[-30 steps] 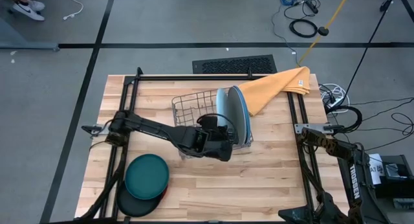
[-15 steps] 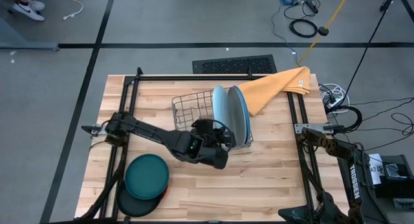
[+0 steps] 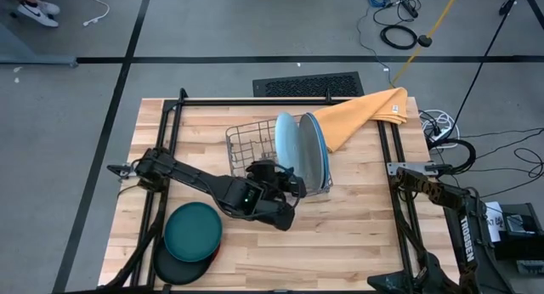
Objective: Sort dishes
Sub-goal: Put the light blue plate into the green dish rack
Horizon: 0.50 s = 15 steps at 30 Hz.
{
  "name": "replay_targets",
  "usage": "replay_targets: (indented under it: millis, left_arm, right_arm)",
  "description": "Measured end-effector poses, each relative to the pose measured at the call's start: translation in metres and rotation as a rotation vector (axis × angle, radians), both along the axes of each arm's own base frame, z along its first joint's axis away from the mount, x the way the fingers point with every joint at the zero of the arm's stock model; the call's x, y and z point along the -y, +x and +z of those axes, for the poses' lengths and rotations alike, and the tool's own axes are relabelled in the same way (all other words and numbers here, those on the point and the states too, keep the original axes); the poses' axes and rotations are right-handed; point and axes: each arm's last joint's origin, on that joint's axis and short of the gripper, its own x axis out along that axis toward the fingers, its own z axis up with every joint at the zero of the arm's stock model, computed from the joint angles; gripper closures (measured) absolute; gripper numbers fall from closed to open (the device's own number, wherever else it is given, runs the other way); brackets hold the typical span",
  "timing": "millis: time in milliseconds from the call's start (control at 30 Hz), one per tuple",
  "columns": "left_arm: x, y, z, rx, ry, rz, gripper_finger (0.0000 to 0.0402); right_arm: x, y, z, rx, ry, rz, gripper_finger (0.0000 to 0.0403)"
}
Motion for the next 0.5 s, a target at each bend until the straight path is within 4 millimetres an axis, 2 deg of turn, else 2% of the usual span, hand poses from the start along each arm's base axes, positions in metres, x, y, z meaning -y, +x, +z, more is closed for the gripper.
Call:
replay_targets:
  millis: [233, 500]
  left_arm:
    - [-0.005, -0.012, -0.008, -0.056, -0.012, 0.079, 0.0393]
    - [-0.005, -0.004, -0.003, -0.01, -0.007, 0.051, 0.0393]
  right_arm:
    - [0.0, 0.0, 0.0, 0.0, 0.0, 0.0, 0.0403]
    - [0.0, 0.0, 0.0, 0.0, -0.001, 0.0, 0.0403]
